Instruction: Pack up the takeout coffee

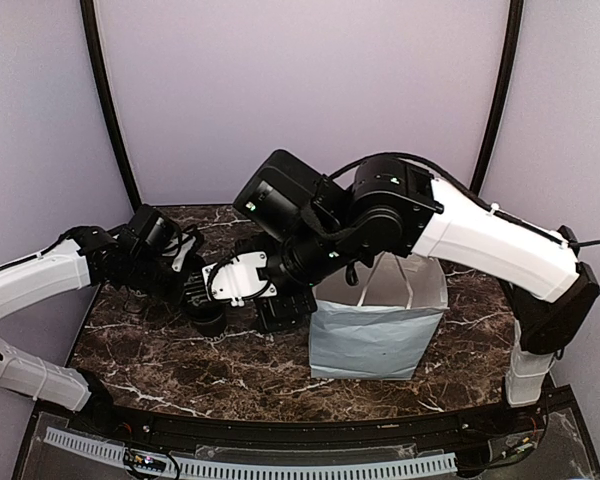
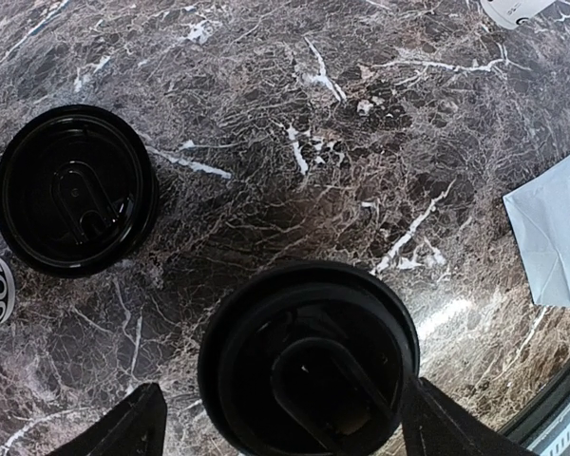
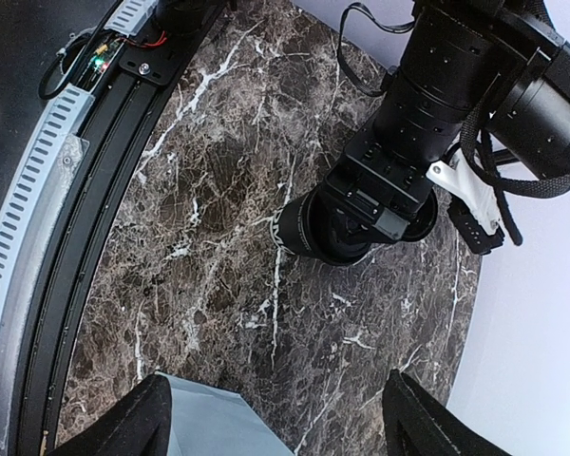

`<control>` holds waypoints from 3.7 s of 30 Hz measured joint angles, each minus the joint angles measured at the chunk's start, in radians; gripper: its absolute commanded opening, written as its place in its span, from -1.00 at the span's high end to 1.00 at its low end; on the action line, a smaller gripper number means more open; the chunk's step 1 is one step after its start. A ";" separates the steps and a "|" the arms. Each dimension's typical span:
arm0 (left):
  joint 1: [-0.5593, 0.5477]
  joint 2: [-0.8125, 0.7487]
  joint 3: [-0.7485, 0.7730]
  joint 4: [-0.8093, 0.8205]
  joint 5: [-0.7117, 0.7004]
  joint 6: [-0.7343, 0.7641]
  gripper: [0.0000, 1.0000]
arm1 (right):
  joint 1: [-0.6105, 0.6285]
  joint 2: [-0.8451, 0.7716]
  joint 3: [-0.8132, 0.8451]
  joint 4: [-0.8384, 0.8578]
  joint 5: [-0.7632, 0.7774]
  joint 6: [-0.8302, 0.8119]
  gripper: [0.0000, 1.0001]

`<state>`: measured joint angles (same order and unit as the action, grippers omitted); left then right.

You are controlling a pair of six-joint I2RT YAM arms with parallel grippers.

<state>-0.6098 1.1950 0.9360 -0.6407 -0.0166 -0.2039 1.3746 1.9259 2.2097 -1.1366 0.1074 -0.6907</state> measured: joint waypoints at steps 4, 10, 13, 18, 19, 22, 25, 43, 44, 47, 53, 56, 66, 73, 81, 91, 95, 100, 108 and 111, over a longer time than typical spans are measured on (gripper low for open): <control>0.000 0.009 0.000 -0.001 0.002 0.003 -0.78 | 0.000 -0.002 0.000 0.000 0.002 -0.004 -0.56; 0.000 0.017 0.000 -0.002 0.032 0.003 -0.78 | 0.000 -0.002 -0.002 0.000 0.002 -0.007 -0.56; 0.000 0.037 0.000 -0.002 0.058 0.003 -0.78 | 0.000 -0.002 -0.003 0.000 0.003 -0.008 -0.56; 0.000 0.058 0.000 -0.002 0.081 0.003 -0.76 | 0.000 -0.002 -0.003 0.000 0.003 -0.008 -0.56; 0.000 0.061 0.000 0.000 0.084 0.003 -0.74 | 0.000 -0.002 -0.003 0.000 0.003 -0.008 -0.56; 0.000 0.062 0.001 0.004 0.085 0.004 -0.69 | 0.000 -0.002 -0.005 0.000 0.004 -0.008 -0.56; 0.000 0.062 0.002 0.005 0.087 0.010 -0.59 | 0.000 -0.002 -0.010 0.000 0.007 -0.008 -0.56; -0.092 -0.041 0.010 -0.034 0.255 0.020 -0.34 | 0.000 -0.002 -0.048 0.001 0.027 -0.013 -0.55; -0.105 -0.041 0.010 -0.039 0.256 0.016 -0.34 | 0.000 -0.002 -0.050 0.001 0.027 -0.013 -0.55; -0.126 -0.043 0.011 -0.055 0.245 0.005 -0.42 | 0.000 -0.002 -0.053 0.001 0.028 -0.016 -0.54; -0.121 -0.102 0.031 -0.071 0.124 -0.043 -0.73 | 0.000 -0.001 -0.048 0.006 0.028 -0.019 -0.52; -0.096 -0.115 0.052 -0.050 0.095 -0.058 -0.76 | 0.000 0.003 -0.029 0.009 0.027 -0.019 -0.52; -0.060 0.166 0.110 0.067 0.111 -0.073 -0.81 | 0.000 0.006 -0.021 0.015 0.032 -0.011 -0.54; -0.059 0.220 0.108 0.107 0.186 -0.073 -0.69 | 0.000 0.005 -0.044 0.014 0.046 -0.011 -0.54; -0.057 0.215 0.038 0.162 0.341 -0.076 -0.53 | 0.000 0.006 -0.051 0.014 0.025 -0.012 -0.53; -0.073 0.182 -0.016 0.176 0.452 -0.086 -0.46 | 0.000 0.006 -0.051 0.013 0.014 -0.013 -0.53; -0.089 0.172 -0.036 0.177 0.493 -0.097 -0.43 | 0.000 0.006 -0.051 0.010 0.003 -0.014 -0.52; -0.106 0.153 -0.060 0.177 0.529 -0.118 -0.52 | 0.000 0.006 -0.051 0.003 -0.007 -0.017 -0.52; -0.120 0.071 -0.068 0.170 0.514 -0.125 -0.77 | 0.000 0.006 -0.056 -0.017 -0.034 -0.042 -0.54; -0.104 0.041 -0.023 0.135 0.462 -0.116 -0.77 | 0.000 0.013 -0.056 -0.016 -0.049 -0.049 -0.54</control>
<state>-0.7139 1.2362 0.9127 -0.5060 0.4450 -0.3195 1.3750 1.9392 2.1536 -1.1530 0.0586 -0.7395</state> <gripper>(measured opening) 0.882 0.770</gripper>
